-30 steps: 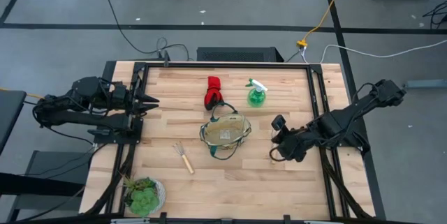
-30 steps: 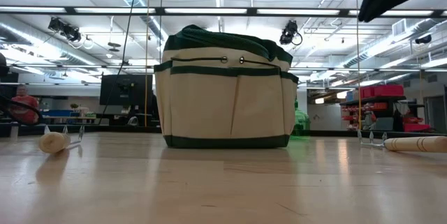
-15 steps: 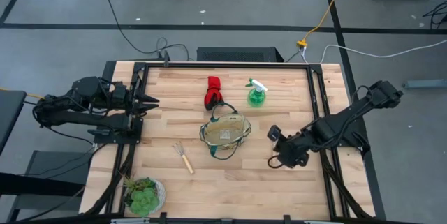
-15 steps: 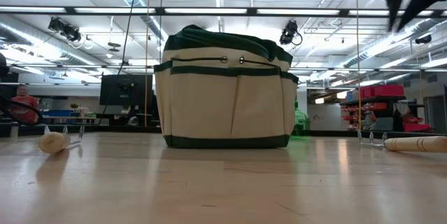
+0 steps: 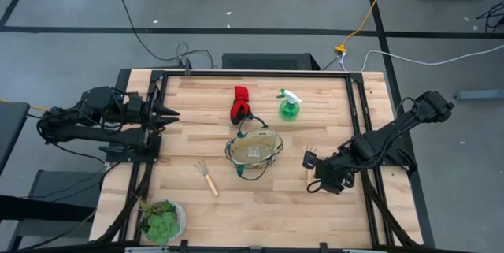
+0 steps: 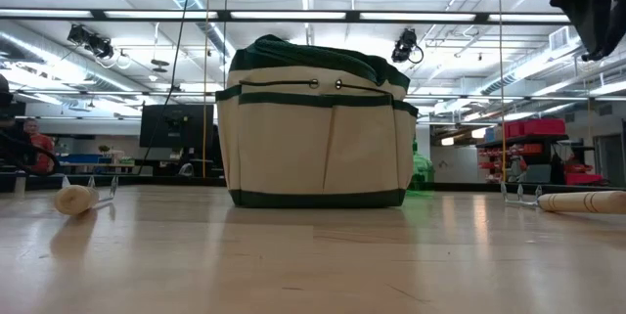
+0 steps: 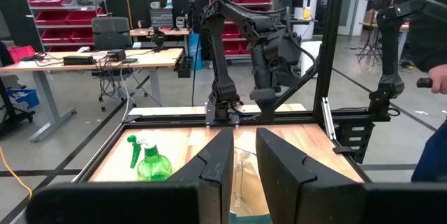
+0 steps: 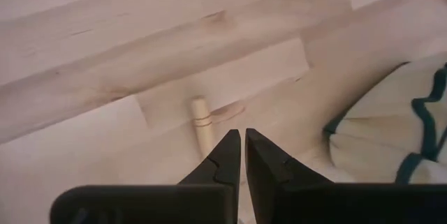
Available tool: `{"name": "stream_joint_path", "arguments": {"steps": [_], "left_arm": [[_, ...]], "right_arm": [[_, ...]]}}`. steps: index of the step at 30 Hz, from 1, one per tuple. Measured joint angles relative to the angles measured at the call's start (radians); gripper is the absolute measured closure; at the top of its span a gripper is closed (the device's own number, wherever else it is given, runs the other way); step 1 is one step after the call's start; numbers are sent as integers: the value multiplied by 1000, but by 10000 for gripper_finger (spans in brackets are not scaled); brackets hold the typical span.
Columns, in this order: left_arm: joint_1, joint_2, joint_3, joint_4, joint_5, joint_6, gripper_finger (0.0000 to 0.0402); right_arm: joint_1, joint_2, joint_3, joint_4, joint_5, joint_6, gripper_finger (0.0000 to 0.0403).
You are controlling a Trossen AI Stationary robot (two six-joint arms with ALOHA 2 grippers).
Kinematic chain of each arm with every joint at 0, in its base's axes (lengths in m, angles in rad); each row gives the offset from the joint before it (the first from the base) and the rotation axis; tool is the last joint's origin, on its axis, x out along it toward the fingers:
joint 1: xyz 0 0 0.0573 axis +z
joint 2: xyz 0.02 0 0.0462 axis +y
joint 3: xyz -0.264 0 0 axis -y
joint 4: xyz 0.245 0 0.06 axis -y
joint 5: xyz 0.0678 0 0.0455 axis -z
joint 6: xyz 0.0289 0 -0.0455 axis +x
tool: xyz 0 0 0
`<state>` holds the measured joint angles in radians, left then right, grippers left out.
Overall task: Pick & Place Garden tools in Gardening bag
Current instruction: Put the light brown trowel into the light brown and green gardening bag
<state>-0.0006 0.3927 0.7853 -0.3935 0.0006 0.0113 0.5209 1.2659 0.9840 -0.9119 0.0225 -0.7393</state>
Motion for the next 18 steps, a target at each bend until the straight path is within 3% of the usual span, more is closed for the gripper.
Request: {"name": "stream_joint_path", "arguments": {"steps": [6, 18], "left_arm": [[0, 0, 0, 0, 0, 0, 330], [0, 0, 0, 0, 0, 0, 330]], "right_arm": [[0, 0, 0, -11, -63, -2, 376], [-3, 3, -1, -14, -67, 41, 376]]}}
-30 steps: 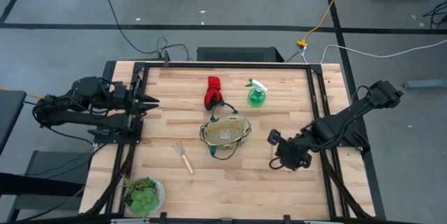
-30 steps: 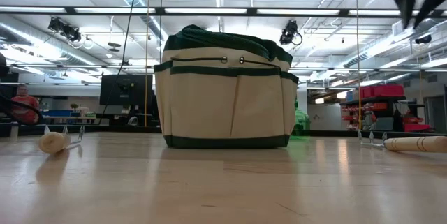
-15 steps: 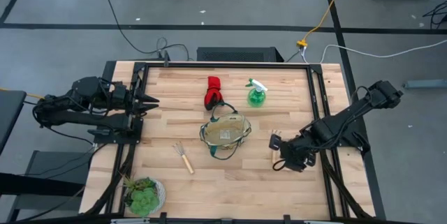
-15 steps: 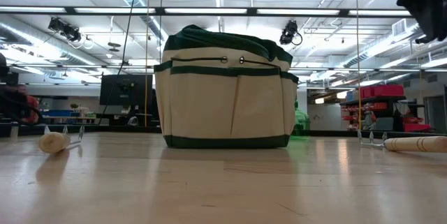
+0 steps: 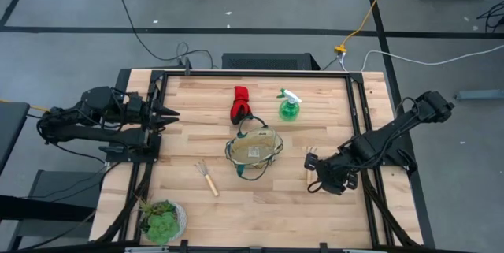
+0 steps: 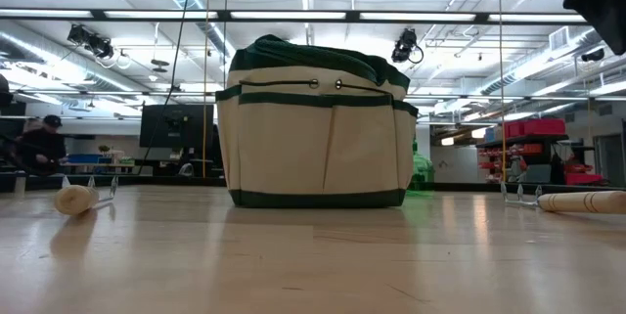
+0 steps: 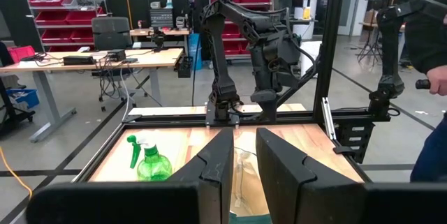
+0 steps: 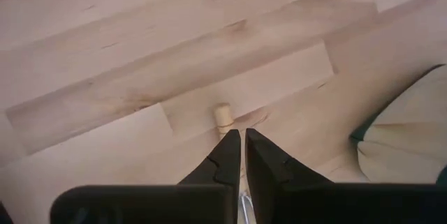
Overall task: Pick & Place Garden tools in Gardening bag
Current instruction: Put the light brown trowel into the light brown and green gardening bag
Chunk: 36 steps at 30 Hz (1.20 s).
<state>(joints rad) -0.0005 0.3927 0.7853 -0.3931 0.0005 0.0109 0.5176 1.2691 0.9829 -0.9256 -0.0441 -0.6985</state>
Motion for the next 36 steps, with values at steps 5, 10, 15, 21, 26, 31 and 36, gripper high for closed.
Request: {"name": "stream_joint_path", "arguments": {"steps": [5, 10, 15, 21, 26, 31, 36], "left_arm": [[0, 0, 0, 0, 0, 0, 330], [0, 0, 0, 0, 0, 0, 330], [0, 0, 0, 0, 0, 0, 330], [0, 0, 0, 0, 0, 0, 330], [0, 0, 0, 0, 0, 0, 330], [0, 0, 0, 0, 0, 0, 330], [0, 0, 0, 0, 0, 0, 330]], "right_arm": [[-13, 33, 0, 3, 0, 3, 376], [-30, 65, 0, 6, 1, 9, 376], [-40, 65, -1, 13, 1, 2, 372], [-40, 60, -60, 52, 2, -26, 331], [-40, 41, -125, 90, 14, -54, 277], [-40, 38, -154, 105, 41, -58, 230], [-45, 37, -161, 104, 39, -57, 202]]}}
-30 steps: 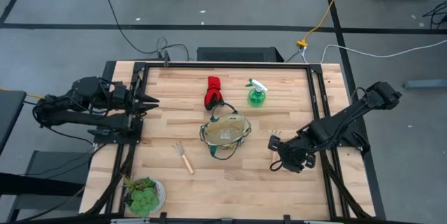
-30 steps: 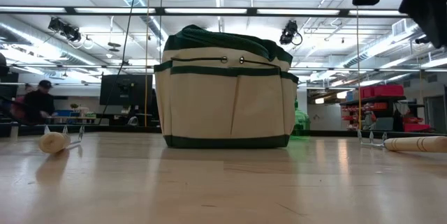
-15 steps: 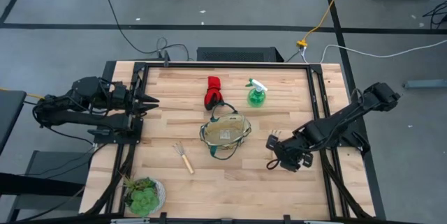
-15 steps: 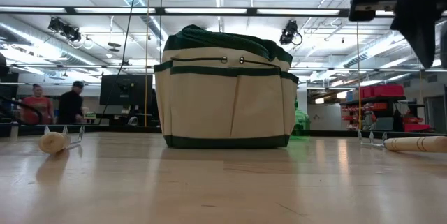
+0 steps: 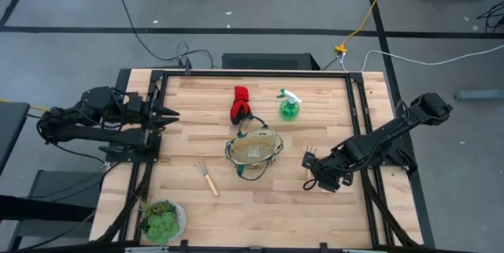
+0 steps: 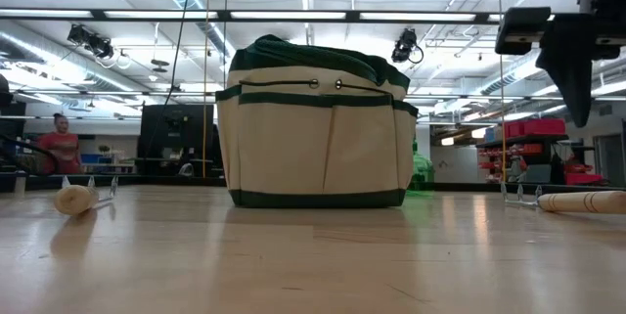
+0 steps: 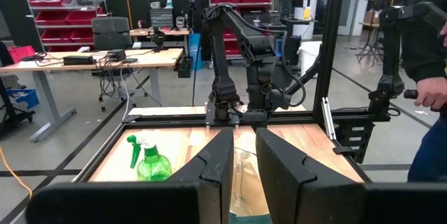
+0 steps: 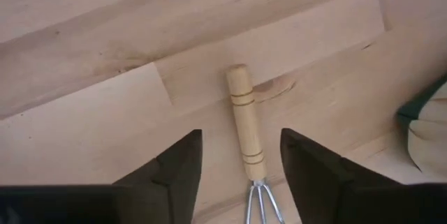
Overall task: Pick & Place Garden tools in Gardening bag
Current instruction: Put the light brown trowel into the light brown and green gardening bag
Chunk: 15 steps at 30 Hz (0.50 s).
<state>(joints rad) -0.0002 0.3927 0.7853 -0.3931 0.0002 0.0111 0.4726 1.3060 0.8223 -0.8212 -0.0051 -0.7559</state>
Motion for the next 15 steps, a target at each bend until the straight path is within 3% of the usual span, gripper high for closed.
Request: {"name": "stream_joint_path", "arguments": {"steps": [15], "left_arm": [[0, 0, 0, 0, 0, 0, 330]], "right_arm": [[-91, 24, 0, -25, -13, -72, 195]]}}
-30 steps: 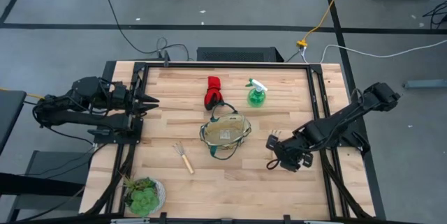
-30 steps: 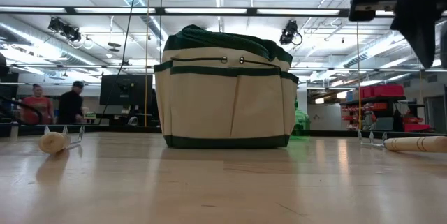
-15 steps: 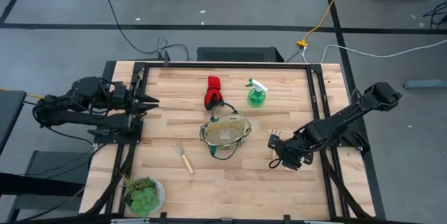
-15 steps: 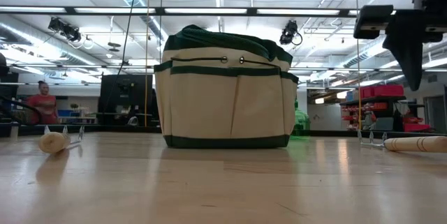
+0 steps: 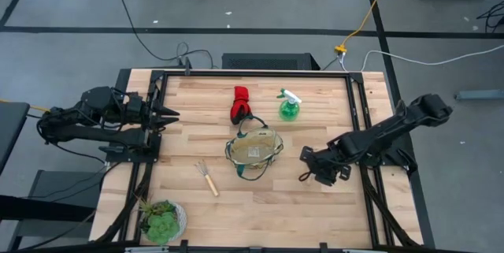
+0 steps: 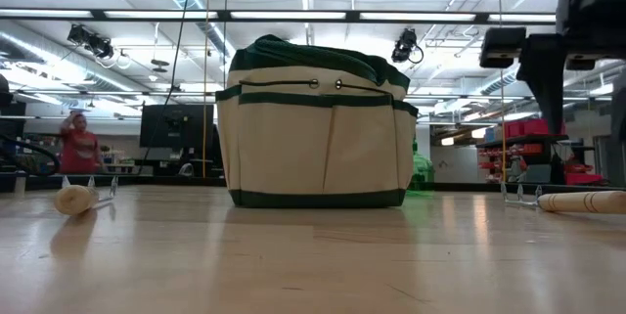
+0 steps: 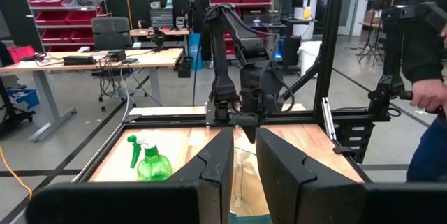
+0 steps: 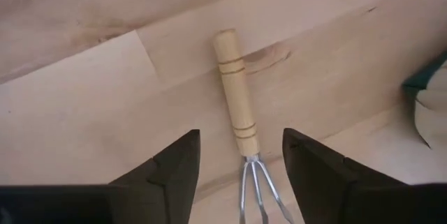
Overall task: Pick & Place Garden tools in Gardening bag
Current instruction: Put the light brown trowel into the light brown and green gardening bag
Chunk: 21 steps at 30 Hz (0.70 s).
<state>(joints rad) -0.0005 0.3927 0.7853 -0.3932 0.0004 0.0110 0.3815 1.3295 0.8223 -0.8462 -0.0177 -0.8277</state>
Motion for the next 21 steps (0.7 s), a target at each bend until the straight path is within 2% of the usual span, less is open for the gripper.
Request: {"name": "stream_joint_path", "arguments": {"steps": [10, 21], "left_arm": [[0, 0, 0, 0, 0, 0, 330], [0, 0, 0, 0, 0, 0, 330]], "right_arm": [[-28, 89, 0, 42, -32, -134, 195], [-47, 182, 0, 75, -26, -160, 218]]}}
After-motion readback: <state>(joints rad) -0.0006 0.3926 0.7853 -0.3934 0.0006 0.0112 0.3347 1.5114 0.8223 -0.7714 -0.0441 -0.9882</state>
